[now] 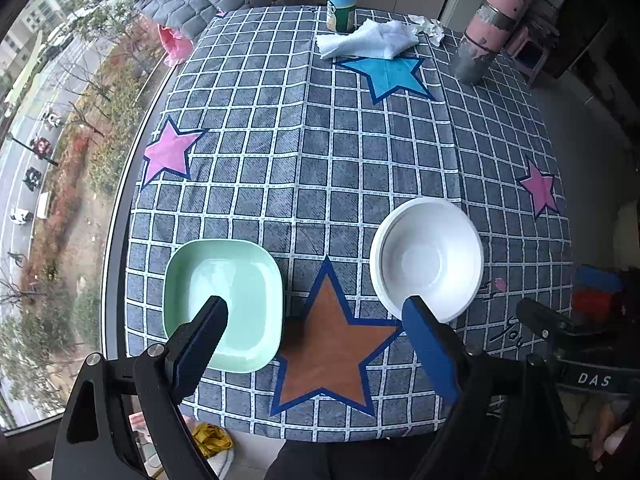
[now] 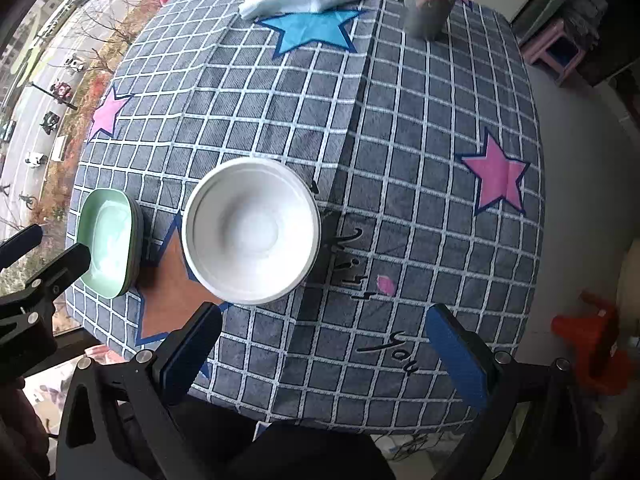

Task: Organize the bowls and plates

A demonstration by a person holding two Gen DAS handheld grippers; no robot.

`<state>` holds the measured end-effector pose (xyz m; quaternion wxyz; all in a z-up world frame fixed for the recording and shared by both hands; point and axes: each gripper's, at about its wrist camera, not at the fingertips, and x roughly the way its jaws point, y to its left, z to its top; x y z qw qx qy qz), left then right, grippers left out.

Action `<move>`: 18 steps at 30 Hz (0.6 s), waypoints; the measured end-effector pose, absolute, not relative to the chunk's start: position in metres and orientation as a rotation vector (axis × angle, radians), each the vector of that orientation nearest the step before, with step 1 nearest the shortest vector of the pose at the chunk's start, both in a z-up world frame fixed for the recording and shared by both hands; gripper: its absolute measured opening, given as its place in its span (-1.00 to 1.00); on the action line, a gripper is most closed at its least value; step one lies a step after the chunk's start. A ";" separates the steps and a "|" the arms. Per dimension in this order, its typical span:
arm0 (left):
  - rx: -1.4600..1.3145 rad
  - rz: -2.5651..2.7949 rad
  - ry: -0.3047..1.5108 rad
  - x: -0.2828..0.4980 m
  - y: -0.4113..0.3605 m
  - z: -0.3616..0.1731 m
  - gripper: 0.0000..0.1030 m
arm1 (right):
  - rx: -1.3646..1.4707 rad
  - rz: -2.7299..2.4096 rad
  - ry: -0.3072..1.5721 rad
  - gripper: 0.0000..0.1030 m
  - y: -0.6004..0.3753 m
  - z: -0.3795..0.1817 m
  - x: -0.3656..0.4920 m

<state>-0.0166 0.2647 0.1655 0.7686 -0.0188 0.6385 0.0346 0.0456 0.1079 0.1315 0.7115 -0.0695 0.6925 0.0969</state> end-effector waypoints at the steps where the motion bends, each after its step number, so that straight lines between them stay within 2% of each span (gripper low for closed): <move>1: -0.043 0.074 1.387 -0.017 0.264 0.165 0.77 | -0.160 0.216 1.531 0.99 0.108 0.132 0.045; 18: -0.034 0.030 1.397 -0.011 0.252 0.159 0.77 | -0.194 0.208 1.499 0.99 0.107 0.134 0.040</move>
